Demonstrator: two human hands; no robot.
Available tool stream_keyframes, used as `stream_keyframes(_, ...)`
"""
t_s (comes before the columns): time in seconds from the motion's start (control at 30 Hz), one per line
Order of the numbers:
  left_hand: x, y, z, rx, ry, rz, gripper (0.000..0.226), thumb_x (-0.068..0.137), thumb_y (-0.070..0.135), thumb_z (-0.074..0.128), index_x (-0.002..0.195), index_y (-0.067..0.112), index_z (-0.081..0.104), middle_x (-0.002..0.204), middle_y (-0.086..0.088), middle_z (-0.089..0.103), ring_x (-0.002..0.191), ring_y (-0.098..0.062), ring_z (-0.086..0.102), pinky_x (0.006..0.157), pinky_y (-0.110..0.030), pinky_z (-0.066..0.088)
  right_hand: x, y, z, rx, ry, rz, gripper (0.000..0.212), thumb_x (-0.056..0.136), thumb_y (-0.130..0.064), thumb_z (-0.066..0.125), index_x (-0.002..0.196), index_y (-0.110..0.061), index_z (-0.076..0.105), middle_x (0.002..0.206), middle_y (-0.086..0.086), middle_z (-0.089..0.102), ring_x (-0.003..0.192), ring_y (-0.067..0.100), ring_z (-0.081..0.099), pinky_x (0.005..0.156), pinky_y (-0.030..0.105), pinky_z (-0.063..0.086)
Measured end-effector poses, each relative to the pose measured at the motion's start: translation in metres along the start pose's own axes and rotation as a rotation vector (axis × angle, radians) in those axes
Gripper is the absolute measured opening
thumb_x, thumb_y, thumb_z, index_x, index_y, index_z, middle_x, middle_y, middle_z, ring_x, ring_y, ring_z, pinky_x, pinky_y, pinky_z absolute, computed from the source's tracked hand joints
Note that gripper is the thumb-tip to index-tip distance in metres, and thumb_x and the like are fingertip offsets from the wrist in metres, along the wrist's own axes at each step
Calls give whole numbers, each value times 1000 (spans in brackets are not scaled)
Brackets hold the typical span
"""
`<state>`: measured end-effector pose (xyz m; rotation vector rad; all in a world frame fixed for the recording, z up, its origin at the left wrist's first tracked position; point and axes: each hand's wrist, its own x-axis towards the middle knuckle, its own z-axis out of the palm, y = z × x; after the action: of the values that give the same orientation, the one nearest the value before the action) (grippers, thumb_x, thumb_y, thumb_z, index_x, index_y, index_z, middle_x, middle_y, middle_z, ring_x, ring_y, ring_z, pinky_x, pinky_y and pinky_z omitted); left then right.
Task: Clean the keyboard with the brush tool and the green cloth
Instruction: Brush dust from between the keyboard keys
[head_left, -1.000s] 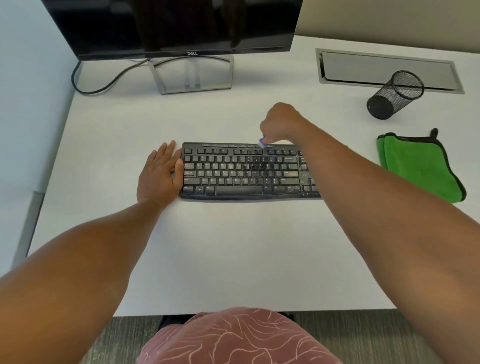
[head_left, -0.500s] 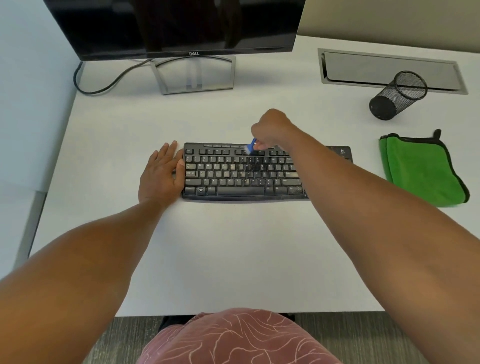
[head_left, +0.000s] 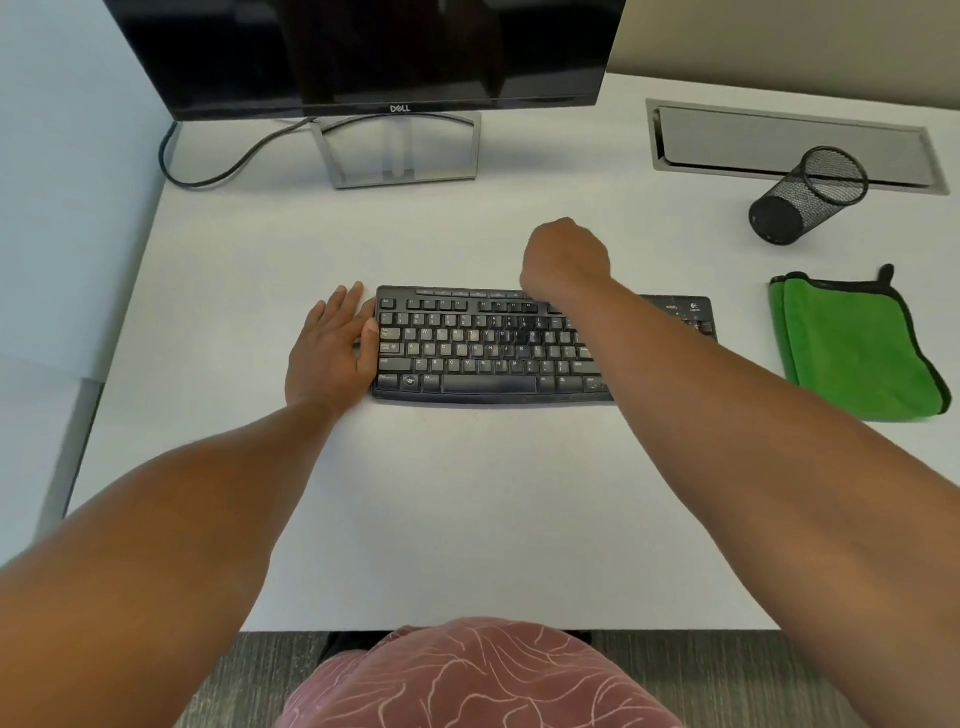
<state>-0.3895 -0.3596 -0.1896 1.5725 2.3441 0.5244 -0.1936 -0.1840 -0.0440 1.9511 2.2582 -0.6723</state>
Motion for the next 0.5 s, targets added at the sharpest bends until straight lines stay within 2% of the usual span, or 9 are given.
stream_keyframes(0.07,0,0,0,-4,-1,2,57,104,41,20,152,23,45,162,2,34,153,-15,21,126,-33,11,1,1,-3,-32,5,-41,21,81,4,50,64,-8,46,70,3,45,57,17,43,53,25,38)
stream_keyframes(0.17,0,1,-1,-3,-1,3,57,104,41,20,152,23,45,162,2,34,153,-15,21,126,-32,10,5,-10,-12,97,-95,-14,16,78,1,50,65,-7,54,68,3,51,58,18,48,47,22,35)
stream_keyframes(0.2,0,0,-1,-3,-1,2,57,104,40,20,152,23,45,162,2,34,153,-15,21,126,-32,10,7,-13,-12,136,-120,-31,18,80,0,51,64,-7,54,67,3,51,59,19,50,47,22,37)
stream_keyframes(0.27,0,0,-1,-2,-1,2,56,104,40,21,152,23,45,162,2,34,153,-14,20,126,-32,10,8,-15,-10,241,-176,-42,25,87,-3,54,64,-13,46,69,3,48,69,21,54,57,25,49)
stream_keyframes(0.33,0,0,0,-1,2,4,56,105,40,21,152,23,45,162,2,34,153,-14,20,126,-32,11,5,-11,-5,184,-167,-22,26,85,-1,55,65,-12,43,71,4,48,75,25,55,58,27,48)
stream_keyframes(0.43,1,0,0,-4,3,-3,55,105,39,22,152,23,44,162,3,34,153,-13,20,126,-30,10,1,2,-6,27,-51,30,22,80,6,51,64,-7,45,75,6,52,74,27,54,56,27,42)
stream_keyframes(0.5,0,0,0,0,4,-4,55,105,40,21,152,24,44,162,4,34,153,-13,20,125,-29,9,4,5,-11,25,-57,19,22,80,5,51,63,-7,45,72,5,51,72,26,54,56,25,41)
